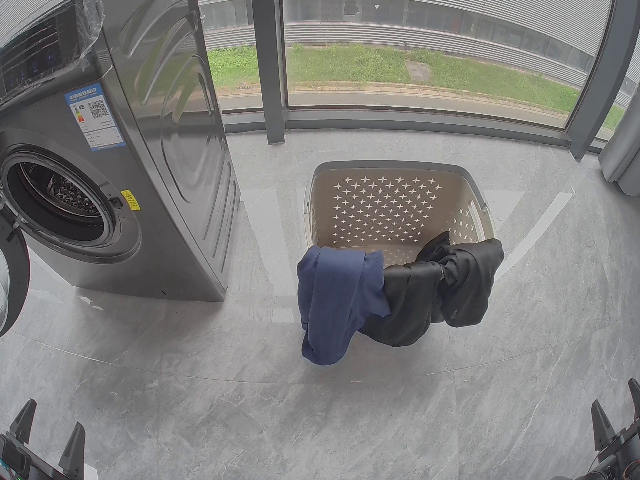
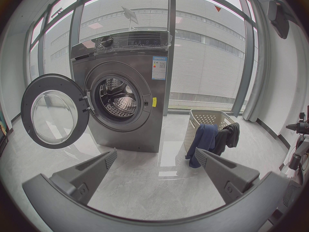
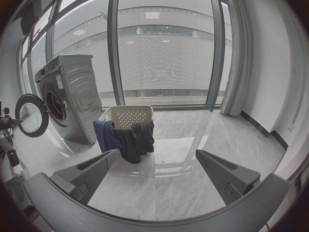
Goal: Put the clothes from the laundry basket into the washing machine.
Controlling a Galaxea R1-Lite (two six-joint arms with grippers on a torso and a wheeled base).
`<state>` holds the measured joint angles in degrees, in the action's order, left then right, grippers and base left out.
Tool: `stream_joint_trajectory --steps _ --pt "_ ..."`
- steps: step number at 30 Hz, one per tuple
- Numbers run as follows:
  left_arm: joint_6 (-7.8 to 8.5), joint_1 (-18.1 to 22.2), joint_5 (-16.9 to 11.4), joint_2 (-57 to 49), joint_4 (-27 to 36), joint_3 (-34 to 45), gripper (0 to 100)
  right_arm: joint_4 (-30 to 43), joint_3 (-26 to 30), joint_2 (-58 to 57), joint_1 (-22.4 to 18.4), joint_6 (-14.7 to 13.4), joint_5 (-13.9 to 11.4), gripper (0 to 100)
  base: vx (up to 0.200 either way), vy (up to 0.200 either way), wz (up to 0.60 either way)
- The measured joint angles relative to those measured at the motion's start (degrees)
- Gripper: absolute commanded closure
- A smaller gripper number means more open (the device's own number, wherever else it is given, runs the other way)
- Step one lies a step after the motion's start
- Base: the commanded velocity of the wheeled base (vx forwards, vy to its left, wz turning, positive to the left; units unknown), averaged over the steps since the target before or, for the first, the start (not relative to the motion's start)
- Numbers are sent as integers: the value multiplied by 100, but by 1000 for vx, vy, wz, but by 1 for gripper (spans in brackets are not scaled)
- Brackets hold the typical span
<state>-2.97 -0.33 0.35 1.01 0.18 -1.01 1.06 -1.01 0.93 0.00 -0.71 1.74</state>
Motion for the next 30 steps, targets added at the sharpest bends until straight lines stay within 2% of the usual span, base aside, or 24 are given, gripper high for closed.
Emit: stream_joint_trajectory --steps 2,21,30 --pt "2 -2 -2 2 0 0 0 0 0 0 0 2 2 0 0 0 0" --pt "0 2 7 2 -2 0 0 0 0 0 0 0 2 0 0 -200 0" --pt "0 2 7 2 0 0 0 6 0 0 0 6 -2 0 0 0 0"
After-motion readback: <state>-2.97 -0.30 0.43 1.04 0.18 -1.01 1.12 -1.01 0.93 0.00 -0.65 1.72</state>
